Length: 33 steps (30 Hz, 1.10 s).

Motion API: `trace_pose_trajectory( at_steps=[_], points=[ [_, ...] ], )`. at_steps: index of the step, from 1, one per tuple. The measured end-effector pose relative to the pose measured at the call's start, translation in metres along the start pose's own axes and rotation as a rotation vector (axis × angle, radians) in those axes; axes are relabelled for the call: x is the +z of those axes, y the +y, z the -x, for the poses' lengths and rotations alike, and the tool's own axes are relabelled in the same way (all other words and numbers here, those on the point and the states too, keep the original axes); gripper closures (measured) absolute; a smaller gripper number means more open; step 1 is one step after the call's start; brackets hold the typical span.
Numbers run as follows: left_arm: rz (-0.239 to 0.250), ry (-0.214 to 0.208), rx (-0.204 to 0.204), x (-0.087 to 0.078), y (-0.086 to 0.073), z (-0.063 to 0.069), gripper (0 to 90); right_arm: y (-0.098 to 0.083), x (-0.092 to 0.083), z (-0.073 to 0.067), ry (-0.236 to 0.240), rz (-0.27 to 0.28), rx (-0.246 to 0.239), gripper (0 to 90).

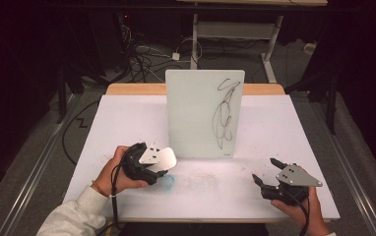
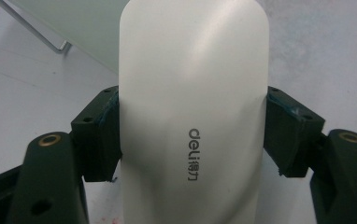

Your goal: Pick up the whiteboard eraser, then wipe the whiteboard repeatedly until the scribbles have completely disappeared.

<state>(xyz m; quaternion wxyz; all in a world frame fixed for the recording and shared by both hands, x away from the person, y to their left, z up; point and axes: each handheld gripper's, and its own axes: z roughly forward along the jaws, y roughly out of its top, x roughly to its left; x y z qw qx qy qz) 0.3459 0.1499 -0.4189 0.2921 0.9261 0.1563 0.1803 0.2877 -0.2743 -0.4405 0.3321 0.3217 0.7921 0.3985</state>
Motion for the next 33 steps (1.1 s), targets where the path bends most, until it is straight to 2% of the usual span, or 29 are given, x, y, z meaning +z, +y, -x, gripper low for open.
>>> trace_pose_trajectory(
  at_steps=[2,4,5,7,10,12,15,17,19,20,23,26,28,29,31,33],
  points=[
    [0.02,0.017,-0.01,-0.001,0.001,0.001,29.0,0.0,0.0,0.001,-0.002,0.002,0.001,24.4],
    [0.061,0.055,-0.025,-0.002,0.004,0.005,29.0,0.0,0.0,0.001,-0.005,0.004,0.003,24.2],
    [0.061,0.055,-0.025,-0.002,0.004,0.005,29.0,0.0,-0.001,0.001,-0.006,0.006,0.003,24.2],
    [0.102,0.091,-0.038,-0.004,0.008,0.009,29.0,0.001,-0.001,0.002,-0.012,0.012,0.007,24.1],
    [0.128,0.127,-0.036,-0.003,0.014,0.011,29.1,0.001,-0.001,0.002,-0.014,0.016,0.01,24.0],
    [0.129,0.134,-0.034,-0.002,0.017,0.011,29.1,0.002,0.0,0.002,-0.015,0.017,0.009,23.9],
    [0.16,0.159,-0.03,0.003,0.031,0.015,29.1,0.0,0.0,0.002,-0.019,0.016,0.006,23.7],
    [0.16,0.191,0.008,0.008,0.043,0.019,29.1,0.0,-0.002,0.002,-0.025,0.021,0.01,23.7],
    [0.165,0.199,0.018,0.01,0.047,0.02,29.1,-0.001,-0.003,0.002,-0.031,0.016,0.008,23.6],
    [0.171,0.202,0.037,0.016,0.058,0.022,29.1,-0.001,-0.004,0.002,-0.037,0.013,0.005,23.5],
    [0.165,0.244,0.065,0.027,0.076,0.027,29.1,-0.002,-0.004,0.003,-0.05,0.012,0.016,23.5],
    [0.164,0.247,0.082,0.034,0.085,0.029,29.1,-0.002,-0.005,0.003,-0.053,0.018,0.017,23.3],
    [0.155,0.275,0.131,0.042,0.097,0.033,29.1,-0.002,-0.005,0.003,-0.058,0.019,0.019,23.3],
    [0.155,0.281,0.142,0.046,0.102,0.035,29.1,-0.002,-0.005,0.003,-0.06,0.021,0.023,23.3],
    [0.161,0.267,0.158,0.055,0.116,0.037,29.1,-0.003,-0.005,0.004,-0.064,0.019,0.026,23.2],
    [0.152,0.271,0.183,0.064,0.126,0.04,29.1,-0.003,-0.006,0.004,-0.066,0.022,0.027,23.2]
  ],
)
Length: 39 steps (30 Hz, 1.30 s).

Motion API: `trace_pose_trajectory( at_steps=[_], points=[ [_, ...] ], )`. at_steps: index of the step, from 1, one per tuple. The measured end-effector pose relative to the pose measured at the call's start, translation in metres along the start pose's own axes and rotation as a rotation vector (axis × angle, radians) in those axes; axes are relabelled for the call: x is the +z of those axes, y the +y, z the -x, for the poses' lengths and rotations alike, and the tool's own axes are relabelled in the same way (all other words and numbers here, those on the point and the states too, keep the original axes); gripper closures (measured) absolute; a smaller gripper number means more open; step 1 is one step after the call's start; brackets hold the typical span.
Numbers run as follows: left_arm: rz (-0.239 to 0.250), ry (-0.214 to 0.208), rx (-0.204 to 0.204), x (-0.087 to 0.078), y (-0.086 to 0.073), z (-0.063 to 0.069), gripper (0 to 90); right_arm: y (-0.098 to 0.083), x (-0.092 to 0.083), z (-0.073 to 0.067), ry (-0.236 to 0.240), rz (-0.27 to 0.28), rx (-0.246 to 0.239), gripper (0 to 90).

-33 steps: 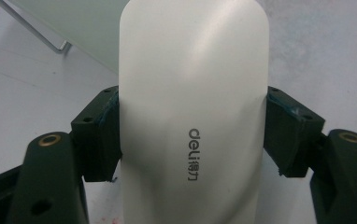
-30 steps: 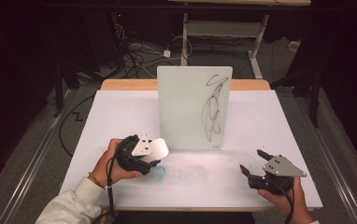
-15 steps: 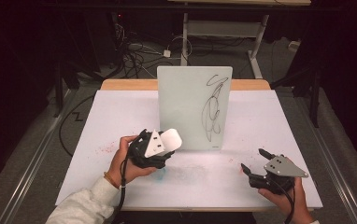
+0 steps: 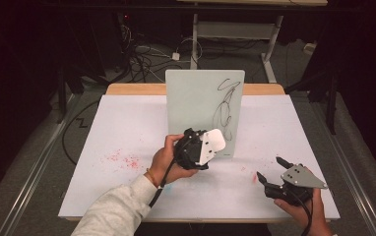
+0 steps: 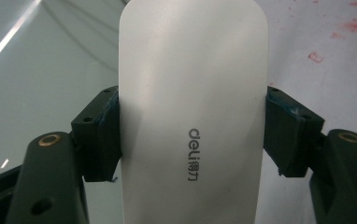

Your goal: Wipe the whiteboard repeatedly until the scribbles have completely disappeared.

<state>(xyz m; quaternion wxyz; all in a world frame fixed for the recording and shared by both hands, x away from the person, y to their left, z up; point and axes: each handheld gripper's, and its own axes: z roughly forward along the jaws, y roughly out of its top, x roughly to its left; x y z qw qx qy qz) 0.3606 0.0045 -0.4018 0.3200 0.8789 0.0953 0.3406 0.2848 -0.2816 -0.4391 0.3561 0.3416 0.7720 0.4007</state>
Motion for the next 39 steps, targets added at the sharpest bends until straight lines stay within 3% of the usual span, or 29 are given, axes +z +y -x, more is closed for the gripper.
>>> trace_pose_trajectory(
  at_steps=[4,12,13,17,18,19,22,23,24,25,29,31,34,37,39],
  points=[
    [-0.029,0.017,0.043,0.016,0.011,0.007,29.1,0.0,0.0,0.001,-0.007,0.0,0.0,23.1],
    [-0.059,0.045,0.049,0.043,0.017,0.013,29.1,-0.001,0.001,0.0,-0.003,-0.005,-0.006,23.1],
    [-0.068,0.071,0.073,0.049,0.019,0.018,29.1,-0.001,0.001,0.0,-0.003,-0.005,-0.005,23.1],
    [-0.058,0.1,0.109,0.054,0.021,0.024,29.1,-0.001,0.002,-0.001,-0.002,-0.01,-0.01,23.2],
    [-0.069,0.117,0.134,0.055,0.021,0.028,29.2,-0.001,0.002,-0.001,0.001,-0.01,-0.011,23.2],
    [-0.082,0.117,0.13,0.056,0.02,0.03,29.2,-0.001,0.002,-0.001,0.001,-0.01,-0.013,23.2],
    [-0.092,0.146,0.189,0.06,0.013,0.042,29.2,-0.001,0.002,-0.002,0.001,-0.01,-0.014,23.2],
    [-0.092,0.146,0.189,0.06,0.013,0.042,29.2,-0.001,0.002,-0.002,0.001,-0.01,-0.014,23.2],
    [-0.117,0.182,0.255,0.061,0.009,0.048,29.2,-0.001,0.002,-0.002,0.001,-0.011,-0.009,23.1],
    [-0.136,0.197,0.29,0.061,0.007,0.05,29.2,-0.001,0.002,-0.002,0.0,-0.012,-0.009,23.2],
    [-0.155,0.264,0.372,0.063,0.002,0.056,29.2,-0.001,0.002,-0.002,-0.004,-0.015,-0.011,23.1],
    [-0.176,0.303,0.382,0.061,0.002,0.054,29.2,-0.001,0.002,-0.002,-0.007,-0.016,-0.012,23.1],
    [-0.148,0.377,0.345,0.056,0.002,0.044,29.2,-0.001,0.002,-0.001,-0.009,-0.017,-0.012,23.1],
    [-0.137,0.423,0.316,0.048,0.006,0.029,29.2,-0.001,0.002,-0.002,-0.009,-0.019,-0.013,23.1],
    [-0.118,0.43,0.276,0.043,0.01,0.018,29.2,-0.001,0.003,-0.002,-0.006,-0.018,-0.013,23.2]
  ],
)
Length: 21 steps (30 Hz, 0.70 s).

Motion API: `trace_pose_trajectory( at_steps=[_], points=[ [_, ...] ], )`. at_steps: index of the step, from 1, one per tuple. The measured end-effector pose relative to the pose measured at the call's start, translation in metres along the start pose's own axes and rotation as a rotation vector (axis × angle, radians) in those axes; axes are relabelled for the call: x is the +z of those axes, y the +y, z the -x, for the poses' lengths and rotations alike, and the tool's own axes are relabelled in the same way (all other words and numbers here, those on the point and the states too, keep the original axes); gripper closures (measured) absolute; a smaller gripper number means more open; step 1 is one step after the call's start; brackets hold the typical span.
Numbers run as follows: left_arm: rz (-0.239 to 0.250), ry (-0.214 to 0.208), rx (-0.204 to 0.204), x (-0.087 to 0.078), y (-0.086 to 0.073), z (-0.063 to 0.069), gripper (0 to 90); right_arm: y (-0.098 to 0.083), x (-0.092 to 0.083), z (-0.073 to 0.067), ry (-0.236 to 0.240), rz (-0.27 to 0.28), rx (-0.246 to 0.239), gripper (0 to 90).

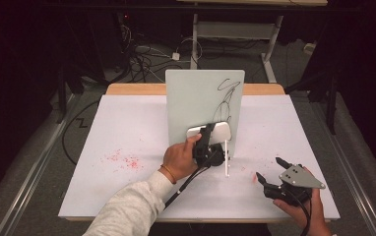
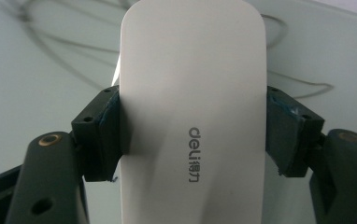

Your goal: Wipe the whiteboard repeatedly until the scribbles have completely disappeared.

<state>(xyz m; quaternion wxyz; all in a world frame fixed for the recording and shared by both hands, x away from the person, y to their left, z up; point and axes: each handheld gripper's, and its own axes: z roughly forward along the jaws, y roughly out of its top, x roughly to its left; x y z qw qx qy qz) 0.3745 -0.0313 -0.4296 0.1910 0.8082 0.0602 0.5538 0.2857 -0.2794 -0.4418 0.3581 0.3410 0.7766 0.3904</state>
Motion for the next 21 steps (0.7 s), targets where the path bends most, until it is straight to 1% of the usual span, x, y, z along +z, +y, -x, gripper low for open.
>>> trace_pose_trajectory(
  at_steps=[1,2,3,4,5,6,8,9,10,11,12,13,14,17,18,19,21],
  points=[
    [0.002,0.005,-0.024,0.0,0.0,-0.006,29.1,0.0,0.0,0.0,0.0,-0.001,-0.002,23.1],
    [0.007,0.005,-0.038,0.0,0.0,-0.007,29.2,0.0,0.0,0.0,0.001,-0.003,-0.001,23.1],
    [0.008,0.004,-0.043,0.0,-0.001,-0.007,29.1,0.0,0.0,0.0,0.002,-0.004,-0.003,23.1],
    [0.001,0.014,-0.034,0.0,-0.001,-0.005,29.1,0.0,0.0,0.0,0.002,-0.002,-0.005,23.1],
    [0.001,0.014,-0.034,0.0,-0.001,-0.005,29.2,0.0,0.0,0.0,0.003,-0.002,-0.005,23.1],
    [-0.003,0.01,-0.031,0.0,-0.002,0.003,29.1,0.0,-0.001,0.0,0.006,-0.001,-0.008,23.2],
    [-0.004,-0.009,-0.018,0.0,-0.004,0.014,29.1,0.0,0.0,0.0,0.007,-0.001,-0.005,23.1],
    [-0.001,-0.028,-0.015,0.0,-0.005,0.022,29.1,0.0,0.0,0.0,0.007,-0.001,-0.004,23.1],
    [0.0,-0.042,-0.012,0.0,-0.005,0.027,29.1,0.0,0.0,-0.001,0.01,-0.003,-0.003,23.1],
    [-0.001,-0.054,0.003,0.0,-0.005,0.034,29.1,0.0,0.0,-0.001,0.011,-0.003,-0.005,23.1],
    [-0.009,-0.07,0.031,0.001,-0.004,0.043,29.1,0.0,0.0,-0.001,0.011,-0.005,-0.01,23.1],
    [-0.009,-0.07,0.031,0.001,-0.004,0.043,29.1,0.0,0.0,-0.001,0.012,-0.006,-0.009,23.1],
    [-0.011,-0.096,0.054,0.002,-0.002,0.055,29.1,0.0,0.0,-0.001,0.014,-0.005,-0.008,23.2],
    [-0.009,-0.126,0.071,0.003,0.003,0.066,29.2,0.001,0.0,-0.002,0.016,-0.002,-0.002,23.1],
    [-0.015,-0.13,0.088,0.003,0.005,0.069,29.1,0.001,-0.001,-0.001,0.016,0.003,0.0,23.1],
    [-0.004,-0.124,0.087,0.005,0.006,0.074,29.2,0.001,-0.001,-0.001,0.013,0.005,0.006,23.1],
    [-0.009,-0.104,0.125,0.006,0.01,0.079,29.1,0.001,-0.002,0.0,0.009,0.013,0.015,23.1]
  ],
)
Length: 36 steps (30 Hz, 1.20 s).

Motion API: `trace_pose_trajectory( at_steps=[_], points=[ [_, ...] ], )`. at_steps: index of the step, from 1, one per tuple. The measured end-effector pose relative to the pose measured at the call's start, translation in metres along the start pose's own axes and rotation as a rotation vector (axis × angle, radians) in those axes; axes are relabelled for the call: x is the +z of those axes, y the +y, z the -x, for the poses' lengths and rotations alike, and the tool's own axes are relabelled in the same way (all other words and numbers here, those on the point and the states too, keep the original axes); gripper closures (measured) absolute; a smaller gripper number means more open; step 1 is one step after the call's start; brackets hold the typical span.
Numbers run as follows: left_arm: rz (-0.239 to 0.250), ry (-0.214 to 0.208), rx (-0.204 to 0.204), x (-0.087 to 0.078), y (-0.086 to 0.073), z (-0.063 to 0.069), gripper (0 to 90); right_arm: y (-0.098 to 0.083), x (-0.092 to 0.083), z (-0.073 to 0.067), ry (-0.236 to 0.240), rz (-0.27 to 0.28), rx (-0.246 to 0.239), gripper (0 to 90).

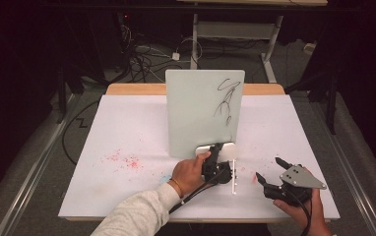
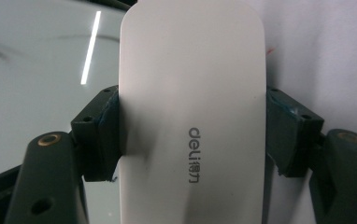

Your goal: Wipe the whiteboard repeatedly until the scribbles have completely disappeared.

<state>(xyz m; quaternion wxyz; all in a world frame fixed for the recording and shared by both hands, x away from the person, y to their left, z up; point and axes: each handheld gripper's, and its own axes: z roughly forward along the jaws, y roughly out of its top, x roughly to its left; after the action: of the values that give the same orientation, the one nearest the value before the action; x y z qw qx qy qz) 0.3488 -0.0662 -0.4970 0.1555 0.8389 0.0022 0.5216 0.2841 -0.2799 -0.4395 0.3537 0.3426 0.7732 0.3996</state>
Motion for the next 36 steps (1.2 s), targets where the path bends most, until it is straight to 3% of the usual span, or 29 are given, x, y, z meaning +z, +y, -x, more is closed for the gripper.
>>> trace_pose_trajectory(
  at_steps=[3,4,7,9,10,11,12,13,14,15,16,17,21,22,24,25,26,27,29,30,32,35,36],
  points=[
    [0.0,0.003,0.005,0.001,0.002,0.0,29.1,-0.001,-0.001,0.002,-0.005,0.003,0.012,23.2],
    [0.007,-0.013,-0.001,0.001,0.002,-0.003,29.1,-0.001,-0.001,0.003,-0.008,0.006,0.017,23.2],
    [0.017,0.035,-0.005,0.0,0.003,-0.015,29.1,-0.001,-0.002,0.003,-0.013,0.009,0.02,23.3],
    [0.022,0.045,-0.029,-0.002,0.002,-0.031,29.1,0.0,-0.002,0.003,-0.014,0.01,0.02,23.2],
    [0.022,0.045,-0.029,-0.002,0.002,-0.031,29.2,0.0,-0.002,0.004,-0.014,0.01,0.019,23.2],
    [0.021,0.082,-0.061,-0.004,0.002,-0.049,29.1,-0.001,-0.002,0.004,-0.016,0.009,0.018,23.2],
    [0.021,0.082,-0.061,-0.004,0.002,-0.049,29.2,-0.001,-0.002,0.004,-0.016,0.009,0.018,23.2],
    [0.023,0.098,-0.088,-0.006,0.001,-0.06,29.2,-0.001,-0.002,0.004,-0.016,0.009,0.019,23.2],
    [0.035,0.085,-0.146,-0.008,-0.001,-0.072,29.1,-0.001,-0.002,0.004,-0.016,0.01,0.019,23.3],
    [0.033,0.081,-0.149,-0.008,-0.001,-0.073,29.1,-0.001,-0.003,0.004,-0.016,0.009,0.019,23.3],
    [0.033,0.081,-0.149,-0.008,-0.001,-0.073,29.1,0.0,-0.003,0.005,-0.017,0.01,0.018,23.3],
    [0.008,0.115,-0.108,-0.006,0.001,-0.065,29.1,0.0,-0.003,0.005,-0.017,0.012,0.018,23.3],
    [0.018,0.088,-0.097,-0.004,0.002,-0.049,29.1,0.0,-0.004,0.006,-0.02,0.016,0.028,23.2],
    [0.014,0.081,-0.08,-0.002,0.003,-0.039,29.1,0.0,-0.004,0.006,-0.021,0.016,0.029,23.3],
    [0.015,0.033,-0.066,-0.002,0.003,-0.028,29.1,0.0,-0.005,0.007,-0.023,0.016,0.032,23.3],
    [0.008,0.02,-0.039,-0.001,0.002,-0.02,29.1,-0.001,-0.005,0.007,-0.022,0.016,0.032,23.3],
    [0.008,0.02,-0.039,-0.001,0.002,-0.02,29.1,-0.001,-0.005,0.007,-0.022,0.016,0.032,23.3],
    [0.003,0.028,0.002,0.0,0.0,-0.009,29.1,0.0,-0.004,0.006,-0.021,0.015,0.024,23.3],
    [0.003,0.024,0.007,0.0,-0.001,-0.007,29.1,-0.001,-0.004,0.006,-0.021,0.014,0.024,23.3],
    [0.004,-0.009,-0.019,-0.001,-0.005,-0.005,29.1,-0.001,-0.004,0.006,-0.021,0.014,0.023,23.3],
    [0.002,0.001,-0.004,-0.003,-0.012,-0.001,29.1,-0.001,-0.004,0.006,-0.021,0.013,0.022,23.3],
    [-0.006,-0.009,-0.037,-0.006,-0.024,-0.007,29.0,-0.001,-0.005,0.006,-0.023,0.014,0.025,23.3],
    [-0.018,-0.015,-0.032,-0.008,-0.028,-0.008,29.0,-0.001,-0.005,0.006,-0.024,0.014,0.028,23.4]
  ],
)
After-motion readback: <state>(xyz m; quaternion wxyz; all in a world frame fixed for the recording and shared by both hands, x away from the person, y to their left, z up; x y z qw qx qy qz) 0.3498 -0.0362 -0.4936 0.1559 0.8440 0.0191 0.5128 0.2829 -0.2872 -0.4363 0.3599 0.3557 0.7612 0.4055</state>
